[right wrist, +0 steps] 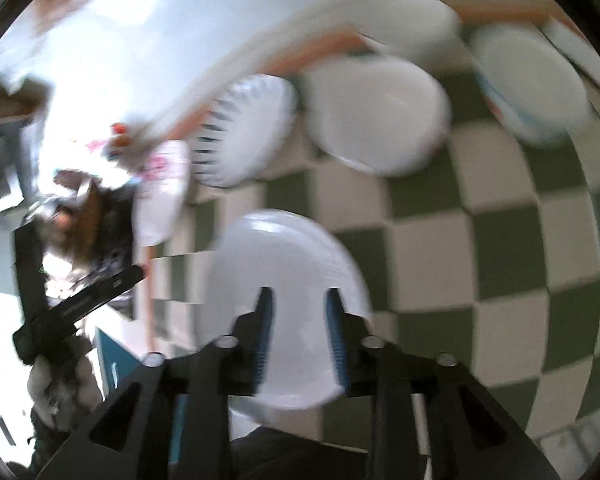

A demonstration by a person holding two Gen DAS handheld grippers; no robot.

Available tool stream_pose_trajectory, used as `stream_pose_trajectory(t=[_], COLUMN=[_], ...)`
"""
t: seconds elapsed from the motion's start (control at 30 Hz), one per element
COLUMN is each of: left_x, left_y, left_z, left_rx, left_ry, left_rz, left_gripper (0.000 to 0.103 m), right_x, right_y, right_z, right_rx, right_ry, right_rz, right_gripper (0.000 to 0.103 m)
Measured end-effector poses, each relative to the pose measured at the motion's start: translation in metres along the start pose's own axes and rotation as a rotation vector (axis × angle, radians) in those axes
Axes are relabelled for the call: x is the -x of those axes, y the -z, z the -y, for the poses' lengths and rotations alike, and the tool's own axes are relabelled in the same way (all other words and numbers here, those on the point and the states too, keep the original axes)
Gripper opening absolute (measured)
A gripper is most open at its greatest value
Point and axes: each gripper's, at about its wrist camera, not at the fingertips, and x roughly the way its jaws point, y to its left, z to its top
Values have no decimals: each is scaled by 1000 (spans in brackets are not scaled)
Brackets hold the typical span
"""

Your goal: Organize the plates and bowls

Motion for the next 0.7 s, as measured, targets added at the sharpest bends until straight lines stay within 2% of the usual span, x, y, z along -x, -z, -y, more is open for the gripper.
stream_pose_trajectory(t=[0.07, 0.2, 0.23, 0.4, 0.57, 0.7], left_x=[5, -8, -16, -44, -69, -89], left_y=[-4, -26, -32, -57, -82, -92], left_z=[-28, -86, -100, -150, -173, -184], left_rx=[60, 184, 211, 275, 271, 287], left_ry=[-13, -17, -18, -3, -2, 18], left_rz=[28, 4, -5, -41, -76, -100], left_gripper=[64, 64, 64, 64, 64, 63], right_x=[-9, -56, -72, -157, -224, -271], right_y=[-15, -54, -66, -127, -182, -213], right_z=[-37, -97, -110, -169, -199, -208], right_rx=[90, 127, 139, 234, 301, 338], right_ry=[-56, -148, -147, -76, 25, 90], right_rz=[-20, -76, -93, -172, -213, -283], right_gripper=[51, 51, 51, 51, 51, 51])
